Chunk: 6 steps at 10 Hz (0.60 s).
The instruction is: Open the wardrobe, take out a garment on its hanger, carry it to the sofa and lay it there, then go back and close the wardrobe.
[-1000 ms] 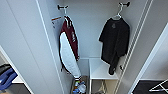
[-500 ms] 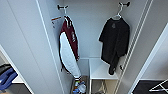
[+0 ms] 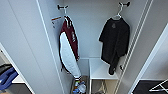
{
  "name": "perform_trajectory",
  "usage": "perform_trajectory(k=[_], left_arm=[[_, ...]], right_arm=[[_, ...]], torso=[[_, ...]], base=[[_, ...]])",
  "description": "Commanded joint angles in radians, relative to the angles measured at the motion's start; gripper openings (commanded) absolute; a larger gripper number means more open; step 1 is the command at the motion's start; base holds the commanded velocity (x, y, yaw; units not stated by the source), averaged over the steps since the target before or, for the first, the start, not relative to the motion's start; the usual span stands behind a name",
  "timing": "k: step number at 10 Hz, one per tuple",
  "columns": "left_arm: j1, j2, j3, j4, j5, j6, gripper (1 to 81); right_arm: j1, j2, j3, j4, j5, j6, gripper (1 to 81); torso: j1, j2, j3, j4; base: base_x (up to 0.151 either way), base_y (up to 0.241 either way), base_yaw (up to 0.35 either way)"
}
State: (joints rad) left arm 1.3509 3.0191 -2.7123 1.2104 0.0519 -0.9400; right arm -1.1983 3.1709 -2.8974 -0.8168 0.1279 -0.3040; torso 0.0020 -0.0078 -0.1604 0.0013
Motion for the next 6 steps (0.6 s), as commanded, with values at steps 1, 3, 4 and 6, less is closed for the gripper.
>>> perform_trajectory(k=[1,3,4,6], left_arm=[[-0.049,-0.003,-0.001,0.008,0.043,0.004,81.1],[-0.049,-0.005,-0.001,0.008,0.037,0.004,81.1],[-0.051,-0.005,-0.001,0.008,0.037,0.004,81.1],[-0.051,-0.006,-0.001,0.008,0.036,0.004,81.1]], right_arm=[[0.208,0.058,-0.261,-0.042,0.108,-0.107,81.1],[0.275,0.058,-0.296,0.056,0.130,-0.109,81.1],[0.295,0.058,-0.307,0.077,0.130,-0.107,81.1],[0.306,0.058,-0.304,0.087,0.130,-0.109,81.1]], torso=[[0.000,0.000,0.000,0.000],[0.000,0.000,0.000,0.000],[0.000,0.000,0.000,0.000],[0.000,0.000,0.000,0.000]], base=[[0.000,0.000,0.000],[0.000,0.000,0.000],[0.000,0.000,0.000],[0.000,0.000,0.000]])
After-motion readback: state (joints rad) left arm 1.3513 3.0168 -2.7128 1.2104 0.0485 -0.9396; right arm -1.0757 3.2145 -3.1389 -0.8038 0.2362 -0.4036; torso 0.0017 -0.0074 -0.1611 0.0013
